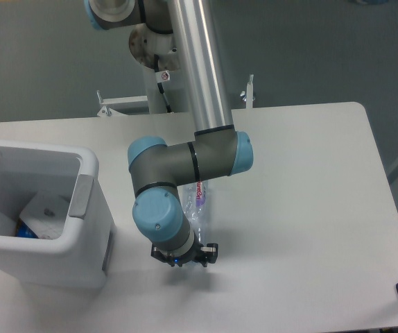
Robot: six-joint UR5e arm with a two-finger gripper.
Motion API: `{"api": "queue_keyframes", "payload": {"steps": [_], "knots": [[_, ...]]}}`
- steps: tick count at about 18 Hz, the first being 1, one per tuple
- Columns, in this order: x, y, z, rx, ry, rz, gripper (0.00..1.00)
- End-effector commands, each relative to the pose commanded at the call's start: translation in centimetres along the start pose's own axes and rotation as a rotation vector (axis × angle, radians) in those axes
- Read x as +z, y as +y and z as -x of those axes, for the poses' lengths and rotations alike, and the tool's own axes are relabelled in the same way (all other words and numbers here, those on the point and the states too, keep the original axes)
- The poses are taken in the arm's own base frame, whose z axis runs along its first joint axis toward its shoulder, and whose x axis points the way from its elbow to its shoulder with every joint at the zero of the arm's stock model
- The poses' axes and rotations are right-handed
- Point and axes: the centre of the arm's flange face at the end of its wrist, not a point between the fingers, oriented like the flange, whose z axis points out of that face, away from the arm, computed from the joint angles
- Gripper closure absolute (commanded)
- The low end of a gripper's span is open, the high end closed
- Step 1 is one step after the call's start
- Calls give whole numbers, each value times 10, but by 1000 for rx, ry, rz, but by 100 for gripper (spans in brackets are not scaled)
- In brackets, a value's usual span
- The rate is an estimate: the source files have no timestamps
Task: Place the trash in the trash can
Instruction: 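Lower the gripper onto the bottle and close around it, then lift the water bottle and carry it over the trash bin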
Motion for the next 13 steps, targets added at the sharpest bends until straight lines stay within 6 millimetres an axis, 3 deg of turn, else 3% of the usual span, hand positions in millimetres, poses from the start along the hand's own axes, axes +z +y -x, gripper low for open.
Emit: {"api": "queue_keyframes", "payload": {"steps": [2,4,7,11,13], "knots": [[-1,0,1,-3,1,-2,59],[-4,0,2,-5,2,-7,59],[-20,0,28,-53,58,-57,59],[-54,0,71,-122,159,-163,59],[-76,-6,81,-141,184,-219,59]]}}
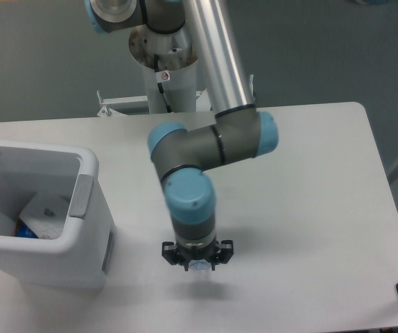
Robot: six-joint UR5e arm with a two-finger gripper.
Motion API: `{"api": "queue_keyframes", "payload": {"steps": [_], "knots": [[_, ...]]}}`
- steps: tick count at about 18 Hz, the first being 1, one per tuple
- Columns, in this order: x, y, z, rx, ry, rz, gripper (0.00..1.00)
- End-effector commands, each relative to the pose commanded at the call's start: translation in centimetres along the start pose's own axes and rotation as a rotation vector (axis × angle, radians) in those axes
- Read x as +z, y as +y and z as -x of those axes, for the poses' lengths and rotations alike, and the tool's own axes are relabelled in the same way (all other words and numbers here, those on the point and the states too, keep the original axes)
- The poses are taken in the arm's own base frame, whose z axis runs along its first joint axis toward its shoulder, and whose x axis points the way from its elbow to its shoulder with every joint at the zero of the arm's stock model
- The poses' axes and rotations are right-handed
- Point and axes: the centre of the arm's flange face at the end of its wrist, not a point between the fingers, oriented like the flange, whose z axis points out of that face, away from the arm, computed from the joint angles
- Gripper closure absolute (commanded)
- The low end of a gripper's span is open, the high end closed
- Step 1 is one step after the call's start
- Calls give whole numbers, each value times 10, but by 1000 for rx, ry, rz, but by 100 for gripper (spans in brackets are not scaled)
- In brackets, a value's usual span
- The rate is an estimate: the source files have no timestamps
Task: Place the trash in the trash can
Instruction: 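Lift the water bottle and carry it over the trash bin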
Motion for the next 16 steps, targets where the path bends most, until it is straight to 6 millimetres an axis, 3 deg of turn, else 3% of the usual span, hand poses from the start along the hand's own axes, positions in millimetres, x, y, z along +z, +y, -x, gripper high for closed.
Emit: {"api": "queue_keyframes", "payload": {"steps": [7,9,16], "knots": [[-106,-31,13,-104,89,-218,59],[-138,-34,5,-127,123,-273,59],[-210,-43,-10,-174,192,-396,59]]}}
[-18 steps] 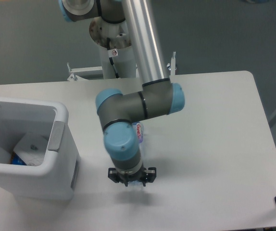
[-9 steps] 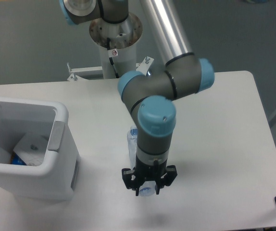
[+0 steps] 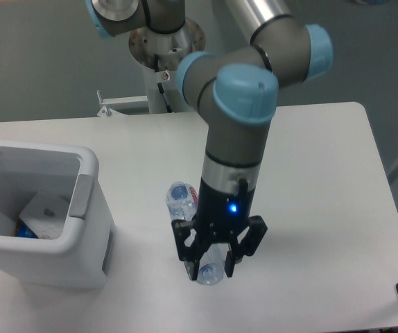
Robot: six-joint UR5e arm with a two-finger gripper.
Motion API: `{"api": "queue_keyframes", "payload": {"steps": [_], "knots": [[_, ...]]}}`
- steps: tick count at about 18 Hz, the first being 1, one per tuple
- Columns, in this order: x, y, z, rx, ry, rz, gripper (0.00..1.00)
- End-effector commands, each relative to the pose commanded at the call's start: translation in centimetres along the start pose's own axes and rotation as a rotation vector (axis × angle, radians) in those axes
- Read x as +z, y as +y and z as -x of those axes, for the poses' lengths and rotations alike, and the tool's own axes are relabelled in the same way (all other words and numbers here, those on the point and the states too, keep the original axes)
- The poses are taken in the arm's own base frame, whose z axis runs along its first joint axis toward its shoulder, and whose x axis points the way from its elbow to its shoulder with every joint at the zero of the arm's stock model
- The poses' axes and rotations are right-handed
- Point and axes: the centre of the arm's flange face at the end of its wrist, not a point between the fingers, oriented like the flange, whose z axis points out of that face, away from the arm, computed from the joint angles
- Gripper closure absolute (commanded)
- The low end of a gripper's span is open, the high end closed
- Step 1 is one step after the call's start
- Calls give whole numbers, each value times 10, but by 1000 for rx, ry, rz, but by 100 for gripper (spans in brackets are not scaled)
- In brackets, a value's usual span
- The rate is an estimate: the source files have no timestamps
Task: Place the trash in the trash can
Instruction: 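Lift the water bottle and carry it over the trash bin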
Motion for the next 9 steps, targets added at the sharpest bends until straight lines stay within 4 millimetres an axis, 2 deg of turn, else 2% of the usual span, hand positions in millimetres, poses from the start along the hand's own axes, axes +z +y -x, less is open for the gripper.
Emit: {"api": "queue_keyframes", "payload": {"steps": [9], "knots": [[-83,-24,-44,27,138,-158,59]]}}
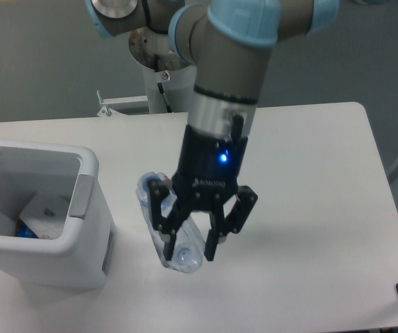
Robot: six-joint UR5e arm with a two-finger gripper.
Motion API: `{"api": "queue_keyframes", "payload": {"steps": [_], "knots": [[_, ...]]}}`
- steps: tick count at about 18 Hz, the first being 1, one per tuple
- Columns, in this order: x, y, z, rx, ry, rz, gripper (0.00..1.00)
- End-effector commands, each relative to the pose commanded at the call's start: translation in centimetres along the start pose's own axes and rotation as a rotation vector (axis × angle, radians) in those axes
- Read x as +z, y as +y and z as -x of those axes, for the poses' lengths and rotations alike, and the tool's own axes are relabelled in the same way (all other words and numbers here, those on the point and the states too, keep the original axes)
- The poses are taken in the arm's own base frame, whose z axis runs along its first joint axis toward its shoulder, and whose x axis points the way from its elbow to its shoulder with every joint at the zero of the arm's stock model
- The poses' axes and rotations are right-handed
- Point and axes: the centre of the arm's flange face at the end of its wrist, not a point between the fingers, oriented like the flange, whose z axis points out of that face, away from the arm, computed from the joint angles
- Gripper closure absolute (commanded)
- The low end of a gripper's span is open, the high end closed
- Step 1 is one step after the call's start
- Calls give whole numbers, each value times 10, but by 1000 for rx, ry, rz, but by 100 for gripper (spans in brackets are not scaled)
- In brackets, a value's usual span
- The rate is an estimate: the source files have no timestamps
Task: Place the trash in the trash can
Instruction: 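Lift the water bottle and carry it over the trash bin, then lower the bottle into the bin and open the gripper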
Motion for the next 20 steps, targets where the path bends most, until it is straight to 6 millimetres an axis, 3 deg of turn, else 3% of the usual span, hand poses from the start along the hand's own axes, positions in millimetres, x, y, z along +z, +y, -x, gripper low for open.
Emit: {"api": "queue_keyframes", "payload": {"steps": [4,7,16,20], "knots": [[-21,-14,-22,7,56,-48,59],[-20,-14,-44,25,125,-60,59],[16,16,-131,97,236,8,59],[33,24,-130,93,242,33,58]]}}
